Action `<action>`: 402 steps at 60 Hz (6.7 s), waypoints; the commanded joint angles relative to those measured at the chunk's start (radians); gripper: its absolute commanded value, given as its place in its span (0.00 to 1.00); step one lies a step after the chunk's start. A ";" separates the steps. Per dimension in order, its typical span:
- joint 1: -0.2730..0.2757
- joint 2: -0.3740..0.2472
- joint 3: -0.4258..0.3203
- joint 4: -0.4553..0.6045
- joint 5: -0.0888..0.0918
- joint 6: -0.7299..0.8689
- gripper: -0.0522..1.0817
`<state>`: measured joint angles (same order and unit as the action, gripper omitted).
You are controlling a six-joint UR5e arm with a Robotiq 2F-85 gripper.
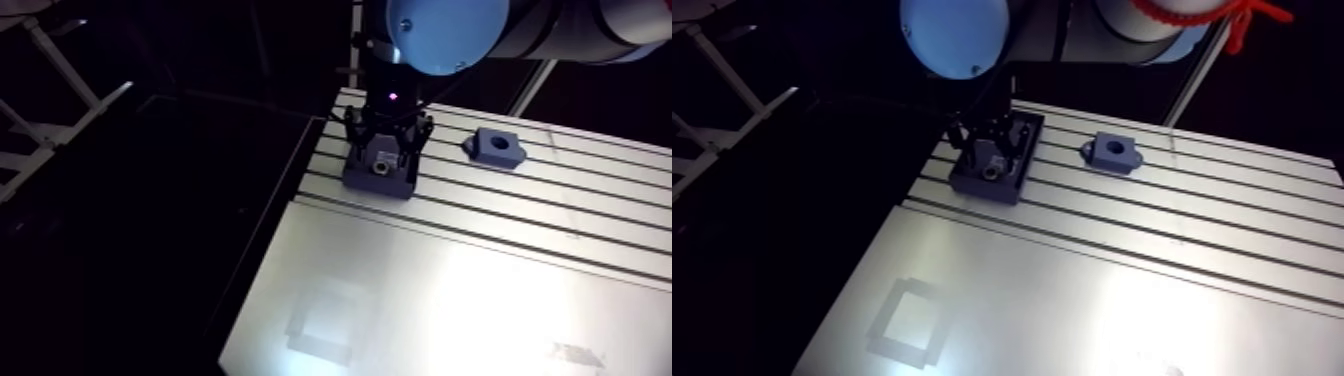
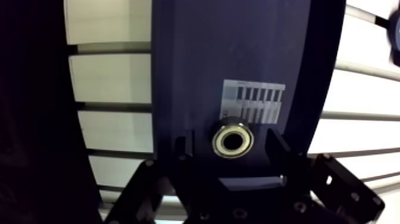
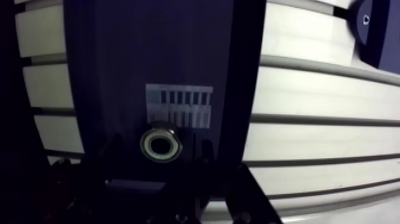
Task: Pick up the bearing and press it into the housing until flush.
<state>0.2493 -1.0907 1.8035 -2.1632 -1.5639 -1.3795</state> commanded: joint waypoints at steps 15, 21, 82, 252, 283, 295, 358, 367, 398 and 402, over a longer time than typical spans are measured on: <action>0.004 0.007 0.006 -0.001 -0.003 0.000 0.35; 0.004 0.007 0.006 -0.002 -0.003 0.000 0.36; 0.004 0.006 0.006 -0.004 -0.005 0.001 0.47; -0.329 -0.109 -0.252 0.262 -0.072 -0.340 0.65; -0.331 -0.075 -0.225 0.185 -0.060 -0.355 0.65; -0.340 -0.068 -0.184 0.143 -0.060 -0.356 0.65; -0.354 0.039 -0.165 0.076 -0.060 -0.361 0.65; -0.354 0.042 -0.167 0.073 -0.060 -0.359 0.65; -0.352 0.058 -0.163 0.055 -0.060 -0.362 0.65; -0.352 0.058 -0.163 0.055 -0.060 -0.362 0.65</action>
<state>-0.1030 -1.0363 1.6399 -2.1066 -1.6238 -1.7414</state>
